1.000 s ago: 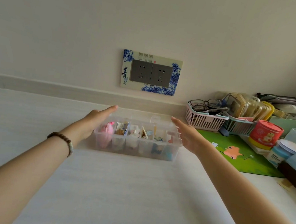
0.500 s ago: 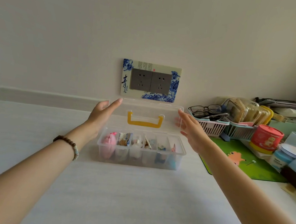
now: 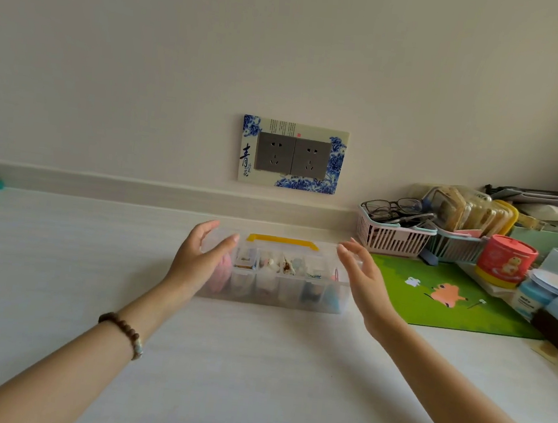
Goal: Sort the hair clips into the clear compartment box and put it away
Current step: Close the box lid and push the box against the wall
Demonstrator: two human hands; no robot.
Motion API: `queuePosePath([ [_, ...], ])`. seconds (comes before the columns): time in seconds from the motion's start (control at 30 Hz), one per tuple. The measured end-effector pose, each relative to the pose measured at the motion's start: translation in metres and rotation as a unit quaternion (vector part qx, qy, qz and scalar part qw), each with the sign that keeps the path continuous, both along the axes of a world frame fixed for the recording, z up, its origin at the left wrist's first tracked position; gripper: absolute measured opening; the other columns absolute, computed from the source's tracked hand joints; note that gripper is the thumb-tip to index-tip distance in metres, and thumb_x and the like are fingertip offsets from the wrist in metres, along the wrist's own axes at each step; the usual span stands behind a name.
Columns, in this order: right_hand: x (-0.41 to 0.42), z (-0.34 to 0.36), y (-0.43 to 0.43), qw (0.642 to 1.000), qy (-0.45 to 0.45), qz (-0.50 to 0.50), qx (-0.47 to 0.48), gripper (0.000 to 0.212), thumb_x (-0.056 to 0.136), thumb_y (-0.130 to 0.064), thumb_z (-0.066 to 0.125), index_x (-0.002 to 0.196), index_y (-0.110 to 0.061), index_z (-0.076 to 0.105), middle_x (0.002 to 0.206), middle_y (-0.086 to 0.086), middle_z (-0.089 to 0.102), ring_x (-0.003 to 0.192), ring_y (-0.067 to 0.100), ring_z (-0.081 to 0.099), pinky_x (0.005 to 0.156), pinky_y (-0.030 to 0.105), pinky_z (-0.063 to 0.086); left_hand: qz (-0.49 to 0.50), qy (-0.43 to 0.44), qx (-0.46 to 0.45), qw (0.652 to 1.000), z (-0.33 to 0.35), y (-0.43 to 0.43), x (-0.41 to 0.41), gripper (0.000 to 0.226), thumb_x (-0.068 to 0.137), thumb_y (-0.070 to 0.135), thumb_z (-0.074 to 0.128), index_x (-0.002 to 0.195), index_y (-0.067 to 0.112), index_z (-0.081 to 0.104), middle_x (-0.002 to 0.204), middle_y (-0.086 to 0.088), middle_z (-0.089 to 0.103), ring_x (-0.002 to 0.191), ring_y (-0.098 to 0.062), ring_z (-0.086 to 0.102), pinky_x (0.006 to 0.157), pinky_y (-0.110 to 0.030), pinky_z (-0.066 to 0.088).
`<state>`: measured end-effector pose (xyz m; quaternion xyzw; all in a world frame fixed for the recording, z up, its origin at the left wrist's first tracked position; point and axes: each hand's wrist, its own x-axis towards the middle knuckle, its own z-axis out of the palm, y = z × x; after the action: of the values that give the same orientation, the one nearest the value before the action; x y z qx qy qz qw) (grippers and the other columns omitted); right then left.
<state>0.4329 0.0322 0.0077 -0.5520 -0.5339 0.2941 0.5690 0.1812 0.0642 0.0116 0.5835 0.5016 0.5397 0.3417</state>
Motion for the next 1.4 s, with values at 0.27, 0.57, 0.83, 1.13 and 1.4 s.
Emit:
queuePosePath([
  [0.27, -0.003, -0.015, -0.007, 0.996, 0.061, 0.006, -0.065, 0.063, 0.088, -0.044, 0.054, 0.143, -0.027, 0.029, 0.146, 0.003, 0.039, 0.131, 0.021, 0.039, 0.100, 0.032, 0.031, 0.006, -0.024, -0.068, 0.997, -0.009, -0.008, 0.004, 0.063, 0.085, 0.036, 0.060, 0.138, 0.015, 0.033, 0.130, 0.002, 0.048, 0.111, -0.010, 0.046, 0.086, -0.016, 0.029],
  [0.57, -0.004, -0.022, -0.008, 0.992, 0.099, 0.033, -0.078, 0.061, 0.089, -0.043, 0.053, 0.143, -0.027, 0.029, 0.143, 0.004, 0.043, 0.127, 0.017, 0.041, 0.091, 0.029, 0.030, -0.031, -0.067, -0.076, 0.994, -0.020, -0.005, 0.001, 0.050, 0.084, 0.031, 0.062, 0.125, 0.005, 0.048, 0.120, -0.023, 0.058, 0.064, -0.007, 0.054, 0.047, -0.006, 0.039],
  [0.83, -0.005, -0.020, -0.025, 0.943, -0.320, -0.040, 0.080, 0.065, 0.092, -0.054, 0.035, 0.147, -0.031, 0.010, 0.158, -0.007, 0.002, 0.145, 0.009, -0.001, 0.118, 0.031, 0.003, 0.010, 0.227, 0.105, 0.968, -0.015, -0.023, -0.001, 0.062, 0.091, 0.049, 0.040, 0.144, 0.036, 0.011, 0.153, 0.006, 0.014, 0.140, -0.012, 0.013, 0.109, -0.027, 0.016],
  [1.13, -0.004, -0.034, -0.036, 0.782, -0.613, -0.004, 0.113, 0.066, 0.093, -0.057, 0.017, 0.149, -0.026, 0.000, 0.158, -0.006, -0.003, 0.145, 0.013, -0.011, 0.118, 0.038, -0.007, -0.009, 0.536, 0.208, 0.818, -0.036, -0.028, 0.003, 0.063, 0.083, 0.070, 0.004, 0.141, 0.047, -0.002, 0.156, 0.001, 0.010, 0.143, -0.024, 0.005, 0.113, -0.046, 0.001],
  [1.4, 0.025, -0.013, 0.014, 0.786, -0.616, 0.004, 0.059, 0.070, 0.088, -0.061, 0.010, 0.148, -0.028, -0.005, 0.156, -0.009, -0.009, 0.143, 0.012, -0.015, 0.114, 0.028, -0.015, -0.033, 0.543, 0.161, 0.824, -0.026, 0.034, 0.043, 0.073, 0.071, 0.078, -0.004, 0.138, 0.052, -0.007, 0.156, 0.000, 0.010, 0.142, -0.023, 0.002, 0.114, -0.047, 0.003],
])
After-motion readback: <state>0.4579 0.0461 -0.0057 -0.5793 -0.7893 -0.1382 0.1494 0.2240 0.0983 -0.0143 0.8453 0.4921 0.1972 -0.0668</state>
